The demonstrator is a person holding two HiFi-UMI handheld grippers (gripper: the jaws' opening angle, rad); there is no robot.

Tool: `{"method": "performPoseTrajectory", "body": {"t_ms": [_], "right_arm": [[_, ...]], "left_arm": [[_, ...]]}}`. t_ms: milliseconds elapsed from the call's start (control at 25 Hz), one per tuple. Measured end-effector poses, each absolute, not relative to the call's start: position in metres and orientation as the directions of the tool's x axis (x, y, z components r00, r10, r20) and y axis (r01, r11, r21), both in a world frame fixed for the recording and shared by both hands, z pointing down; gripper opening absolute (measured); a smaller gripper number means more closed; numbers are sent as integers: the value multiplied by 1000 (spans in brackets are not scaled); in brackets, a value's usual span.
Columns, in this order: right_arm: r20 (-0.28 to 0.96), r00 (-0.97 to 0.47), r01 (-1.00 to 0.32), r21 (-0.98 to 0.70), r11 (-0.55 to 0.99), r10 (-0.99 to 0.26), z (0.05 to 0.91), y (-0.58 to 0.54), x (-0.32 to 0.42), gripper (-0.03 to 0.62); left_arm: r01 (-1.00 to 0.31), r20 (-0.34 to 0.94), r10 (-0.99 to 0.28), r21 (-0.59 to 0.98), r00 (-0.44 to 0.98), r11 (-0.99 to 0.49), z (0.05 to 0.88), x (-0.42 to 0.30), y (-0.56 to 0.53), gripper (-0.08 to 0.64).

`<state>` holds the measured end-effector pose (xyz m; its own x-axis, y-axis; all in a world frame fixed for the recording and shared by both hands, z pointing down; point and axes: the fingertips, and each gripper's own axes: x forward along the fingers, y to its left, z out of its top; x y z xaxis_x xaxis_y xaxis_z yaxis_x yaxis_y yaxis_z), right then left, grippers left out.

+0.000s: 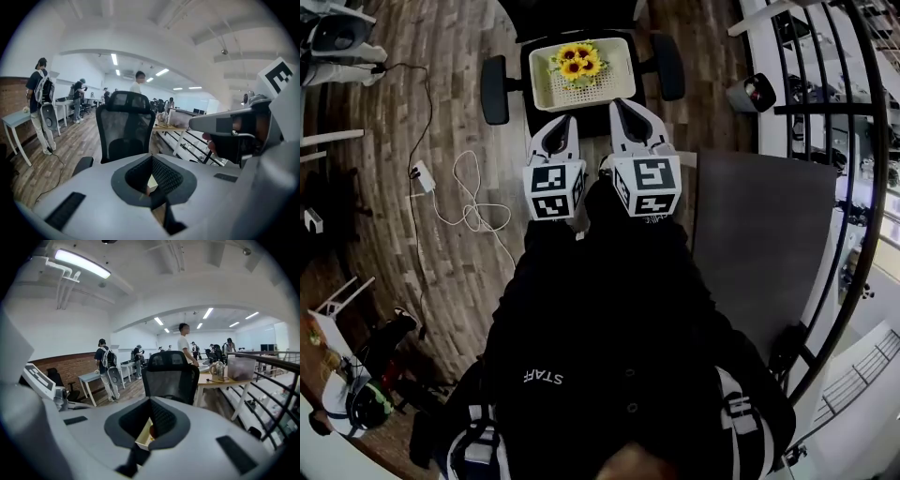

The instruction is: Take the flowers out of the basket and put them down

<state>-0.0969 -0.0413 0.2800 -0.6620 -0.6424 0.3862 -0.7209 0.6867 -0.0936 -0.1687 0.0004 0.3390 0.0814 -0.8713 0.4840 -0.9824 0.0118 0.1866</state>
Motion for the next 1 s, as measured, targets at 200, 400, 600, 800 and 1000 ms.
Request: {"method": "performPoseTrajectory", "body": {"t_ms": [200, 400, 600, 800, 1000], "right_arm": [[439, -676, -696, -114, 709, -592, 315, -89, -87, 12], [480, -678, -685, -138, 715, -557, 341, -117, -86, 12], [523, -674, -677, -152, 720, -522, 375, -127, -91, 12], [577, -646, -688, -156, 709, -500, 431, -135, -105, 12], [628, -606, -710, -148, 689, -489, 502, -157, -119, 12]], "left_arm": [[-980, 528, -846, 194, 66, 45, 368, -156, -43, 2], [-976, 565, -824, 199, 43, 86, 394, -157, -62, 2], [-970, 617, -787, 200, 14, 140, 434, -162, -69, 2], [-954, 656, -754, 214, -17, 208, 490, -186, -80, 3], [-949, 690, -723, 204, -33, 238, 555, -209, -102, 3]]}}
